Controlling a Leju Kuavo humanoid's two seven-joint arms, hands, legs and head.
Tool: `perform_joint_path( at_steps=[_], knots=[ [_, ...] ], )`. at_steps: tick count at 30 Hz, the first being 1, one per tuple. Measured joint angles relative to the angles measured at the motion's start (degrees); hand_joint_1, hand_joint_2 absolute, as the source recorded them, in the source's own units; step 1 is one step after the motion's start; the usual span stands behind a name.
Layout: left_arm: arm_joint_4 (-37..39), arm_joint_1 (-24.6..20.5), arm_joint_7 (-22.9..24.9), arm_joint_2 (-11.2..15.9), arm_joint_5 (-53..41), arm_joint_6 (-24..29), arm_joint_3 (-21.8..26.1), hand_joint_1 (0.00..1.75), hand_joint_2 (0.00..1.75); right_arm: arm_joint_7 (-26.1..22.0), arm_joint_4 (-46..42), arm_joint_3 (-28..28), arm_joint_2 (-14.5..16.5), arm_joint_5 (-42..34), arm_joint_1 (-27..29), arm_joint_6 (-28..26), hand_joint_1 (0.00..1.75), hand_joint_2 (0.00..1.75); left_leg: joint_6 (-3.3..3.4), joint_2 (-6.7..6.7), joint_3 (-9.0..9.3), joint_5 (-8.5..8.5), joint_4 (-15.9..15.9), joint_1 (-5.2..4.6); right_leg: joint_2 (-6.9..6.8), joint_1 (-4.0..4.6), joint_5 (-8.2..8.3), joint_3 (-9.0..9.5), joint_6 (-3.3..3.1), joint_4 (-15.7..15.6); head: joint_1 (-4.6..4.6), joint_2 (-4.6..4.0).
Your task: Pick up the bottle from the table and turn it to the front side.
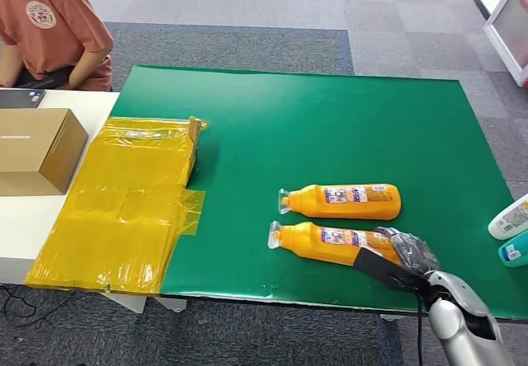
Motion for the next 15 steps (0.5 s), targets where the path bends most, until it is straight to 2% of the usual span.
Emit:
perform_joint_path(
  at_steps=[15],
  knots=[
    [0.82,-0.22,-0.06,0.00,-1.34,-0.99,-0.05,0.00,1.75,-3.21,-0.06,-2.90,0.00,-10.65,1.40,4.47,1.75,1.75,0.01,0.00,-0.02,-0.05,0.00,0.00,0.00,0.00,-0.05,-0.03,-0.01,0.00,-0.01,0.00]
  ],
)
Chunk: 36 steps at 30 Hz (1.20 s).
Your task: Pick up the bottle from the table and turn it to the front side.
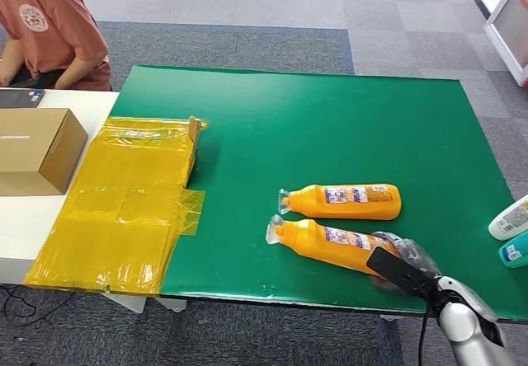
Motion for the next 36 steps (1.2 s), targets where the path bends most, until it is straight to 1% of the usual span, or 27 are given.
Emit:
perform_joint_path(
  at_steps=[20,22,23,26,29,33,36],
  knots=[
    [0.38,-0.13,-0.03,0.02,-0.03,0.01,-0.02,0.00,1.75,-0.30,-0.02,-0.19,0.00,-0.56,0.09,0.36,1.75,1.75,0.01,0.00,0.00,-0.01,0.00,0.00,0.00,0.00,0.00,0.00,0.01,0.00,0.01,0.00],
    [0.48,-0.13,-0.12,0.13,-0.08,0.02,-0.10,0.00,1.75,-1.22,-0.01,-0.20,-0.19,-3.86,0.22,2.28,1.75,1.75,0.01,0.00,-0.01,-0.01,0.00,0.00,0.00,0.00,0.00,-0.01,0.01,0.00,0.01,0.00],
    [0.64,-0.13,-0.31,0.30,-0.22,0.16,-0.27,0.00,1.75,-2.21,0.00,-0.16,-0.41,-7.41,0.35,4.06,1.75,1.75,0.01,0.00,-0.03,-0.01,0.00,-0.01,0.00,-0.01,0.00,-0.03,0.01,0.00,0.02,0.00],
    [1.68,-0.05,-1.62,1.03,-1.16,1.71,-1.69,0.00,1.75,-5.64,0.02,0.17,-1.64,-21.48,0.33,9.11,1.75,1.75,0.01,0.00,-0.09,0.00,0.00,-0.01,0.00,-0.01,0.01,-0.08,0.01,0.00,0.00,0.00],
    [2.69,0.50,-3.05,1.76,-1.72,4.17,-3.93,0.00,1.75,-7.12,0.02,0.42,-2.81,-30.85,-0.18,11.19,1.75,1.75,0.00,0.00,-0.10,0.00,0.00,-0.01,0.00,-0.01,0.01,-0.06,0.01,0.00,0.01,0.00],
    [3.41,1.58,-4.15,2.31,-1.05,6.70,-7.29,0.00,1.75,-8.03,0.05,0.88,-3.03,-37.51,-1.88,11.84,1.75,1.75,0.00,0.00,-0.15,0.01,0.00,-0.01,0.00,-0.01,0.02,-0.09,0.01,0.02,0.02,0.00],
    [3.58,2.26,-5.56,2.16,-0.04,9.64,-10.84,0.00,1.75,-7.63,0.12,1.33,-1.82,-39.81,-5.12,9.85,1.75,1.75,-0.01,0.00,-0.14,0.04,0.00,-0.01,0.00,-0.01,0.05,-0.11,0.01,0.02,0.02,0.00]
  ],
)
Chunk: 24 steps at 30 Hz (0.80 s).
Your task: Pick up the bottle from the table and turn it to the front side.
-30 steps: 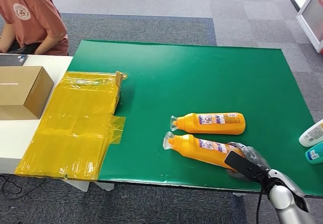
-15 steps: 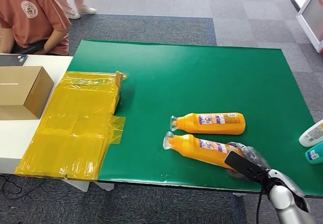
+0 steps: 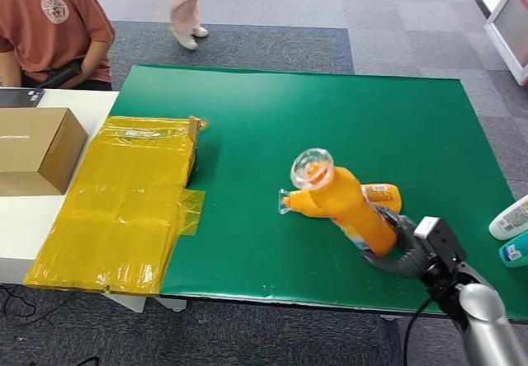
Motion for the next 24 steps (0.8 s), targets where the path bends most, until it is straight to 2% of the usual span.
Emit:
perform_joint_path(
  at_steps=[5,9,12,19,24],
  knots=[
    [0.05,2.21,-5.29,0.35,-0.10,11.17,-10.86,0.00,1.75,3.01,0.37,0.24,6.01,-0.03,-6.40,-7.26,1.75,1.75,0.00,0.00,0.00,0.15,0.00,0.02,-0.01,0.02,0.06,-0.04,-0.02,0.04,-0.02,0.00],
    [0.05,4.41,-7.45,3.06,0.18,19.44,-22.60,0.00,1.75,4.12,0.60,0.28,9.89,-3.08,-10.51,-7.05,1.75,1.75,0.01,-0.01,-0.02,0.19,0.00,0.03,-0.02,0.02,0.07,-0.03,-0.03,0.06,0.00,0.00],
    [0.08,5.56,-8.12,5.36,0.47,22.96,-29.80,0.00,1.75,4.37,0.77,0.30,11.57,-4.34,-12.32,-6.41,1.75,1.75,0.01,-0.02,-0.03,0.19,0.00,0.02,-0.02,0.02,0.07,0.00,-0.03,0.06,0.00,0.00],
    [0.42,6.03,-10.36,9.10,-0.49,28.59,-39.77,0.00,1.75,4.81,1.04,1.16,14.44,-4.12,-13.05,-5.43,1.75,1.75,0.01,-0.02,-0.08,0.18,0.00,0.02,-0.02,0.01,0.07,-0.08,-0.03,0.06,-0.02,0.00],
    [2.61,1.39,-11.94,12.56,-3.27,33.45,-46.70,0.00,1.75,4.79,1.71,4.93,16.31,-4.06,-14.09,-4.17,1.75,1.75,-0.07,-0.02,-0.10,0.26,0.00,0.04,-0.02,0.04,0.10,-0.11,-0.06,0.10,-0.02,0.00]
  ],
)
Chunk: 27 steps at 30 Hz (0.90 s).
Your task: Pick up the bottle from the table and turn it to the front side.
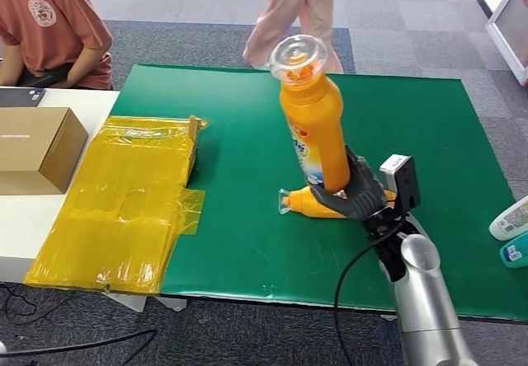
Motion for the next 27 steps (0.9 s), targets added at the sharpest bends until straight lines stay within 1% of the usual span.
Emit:
perform_joint_path(
  at_steps=[4,9,12,18,27],
  knots=[
    [2.73,-4.27,-0.05,2.65,-1.88,0.97,-5.16,0.00,1.75,-0.49,0.58,3.39,0.70,-0.26,-1.44,0.15,1.75,1.75,-0.02,0.00,-0.01,0.07,0.00,0.00,0.00,0.00,0.10,-0.04,-0.03,0.02,0.00,0.00],
    [6.50,-8.75,0.68,7.40,-3.93,-0.69,-12.10,0.00,1.75,-1.07,1.17,6.32,0.72,-1.03,-2.89,0.63,1.75,1.75,-0.01,0.01,-0.03,0.09,0.00,0.00,0.01,0.00,0.13,-0.06,-0.02,0.02,0.00,0.00],
    [8.25,-10.94,1.18,9.52,-4.05,-0.74,-15.72,0.00,1.75,-1.27,1.61,7.74,0.72,-1.19,-3.21,0.84,1.75,1.75,-0.01,0.01,-0.03,0.09,0.00,0.00,0.01,0.00,0.13,-0.06,-0.02,0.02,-0.01,0.00],
    [9.74,-12.12,1.28,11.40,-4.06,-0.65,-18.48,0.00,1.75,-1.46,2.11,8.75,0.72,-1.23,-3.23,0.93,1.75,1.75,-0.02,0.01,-0.10,0.08,0.00,0.00,0.01,0.00,0.12,-0.14,-0.02,0.03,-0.01,0.00],
    [10.82,-12.78,1.51,12.44,-3.41,-0.56,-19.83,0.00,1.75,-1.61,2.48,9.43,0.73,-1.28,-3.36,1.05,1.75,1.75,-0.02,0.01,-0.15,0.08,0.00,0.00,0.01,0.00,0.12,-0.19,-0.02,0.03,-0.01,0.00]
  ],
)
